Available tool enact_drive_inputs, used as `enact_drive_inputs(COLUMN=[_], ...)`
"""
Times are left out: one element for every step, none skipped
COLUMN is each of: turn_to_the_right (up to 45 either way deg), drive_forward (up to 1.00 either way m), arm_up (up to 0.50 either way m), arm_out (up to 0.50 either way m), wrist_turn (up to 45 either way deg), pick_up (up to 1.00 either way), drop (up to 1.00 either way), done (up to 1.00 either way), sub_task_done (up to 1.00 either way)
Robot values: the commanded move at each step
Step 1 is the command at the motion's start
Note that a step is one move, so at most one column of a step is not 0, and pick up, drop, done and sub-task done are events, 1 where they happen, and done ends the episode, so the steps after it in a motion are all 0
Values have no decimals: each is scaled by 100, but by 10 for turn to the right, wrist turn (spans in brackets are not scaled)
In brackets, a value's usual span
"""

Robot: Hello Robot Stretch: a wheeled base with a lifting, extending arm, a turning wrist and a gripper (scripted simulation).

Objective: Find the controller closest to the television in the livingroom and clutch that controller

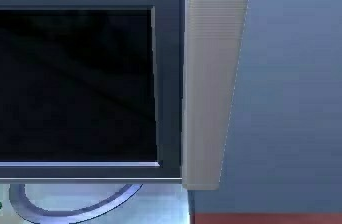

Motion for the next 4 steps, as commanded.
enact_drive_inputs(turn_to_the_right=[450,450,450,120], drive_forward=[0,0,0,0], arm_up=[0,0,0,0], arm_out=[0,0,0,0], wrist_turn=[0,0,0,0], pick_up=[0,0,0,0], drop=[0,0,0,0], done=[0,0,0,0], sub_task_done=[0,0,0,0])
